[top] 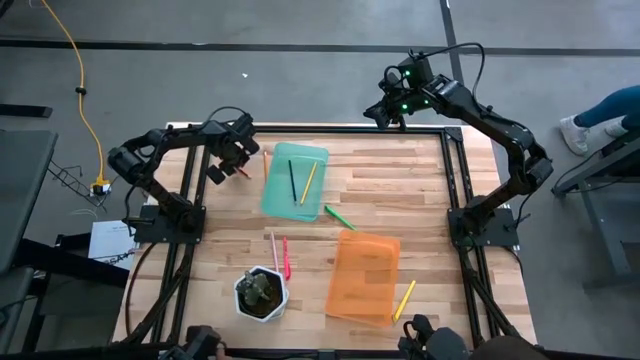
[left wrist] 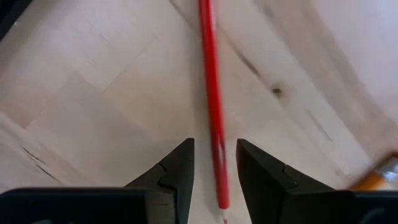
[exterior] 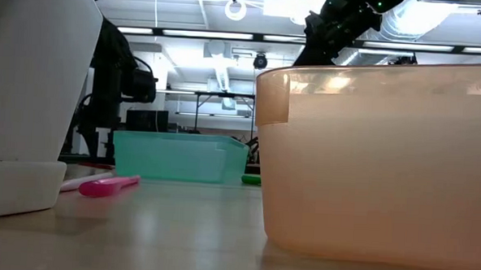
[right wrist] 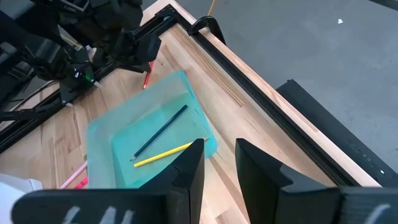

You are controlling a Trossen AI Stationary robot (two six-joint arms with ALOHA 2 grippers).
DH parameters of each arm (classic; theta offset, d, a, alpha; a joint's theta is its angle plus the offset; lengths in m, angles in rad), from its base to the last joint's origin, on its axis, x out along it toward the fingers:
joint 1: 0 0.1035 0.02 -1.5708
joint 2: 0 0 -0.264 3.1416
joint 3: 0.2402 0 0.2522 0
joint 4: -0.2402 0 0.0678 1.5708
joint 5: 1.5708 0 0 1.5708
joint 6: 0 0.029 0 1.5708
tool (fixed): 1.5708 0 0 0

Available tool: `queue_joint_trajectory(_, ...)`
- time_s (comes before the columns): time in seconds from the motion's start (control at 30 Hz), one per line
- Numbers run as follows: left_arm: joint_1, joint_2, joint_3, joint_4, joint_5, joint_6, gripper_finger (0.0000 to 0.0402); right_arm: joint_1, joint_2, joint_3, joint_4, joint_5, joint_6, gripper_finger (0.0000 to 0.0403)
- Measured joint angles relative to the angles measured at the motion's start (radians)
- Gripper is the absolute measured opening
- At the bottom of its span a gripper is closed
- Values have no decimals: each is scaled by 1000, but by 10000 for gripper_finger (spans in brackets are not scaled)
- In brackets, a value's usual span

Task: Sort pens & pencils
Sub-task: Put the red pencil into the green bin

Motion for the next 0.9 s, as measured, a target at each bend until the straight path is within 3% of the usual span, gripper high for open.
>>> queue_joint_trajectory(0.9, 0, 20, 0, 36, 11, -15, 108, 0, 0, 0, 0, 0, -1, 83)
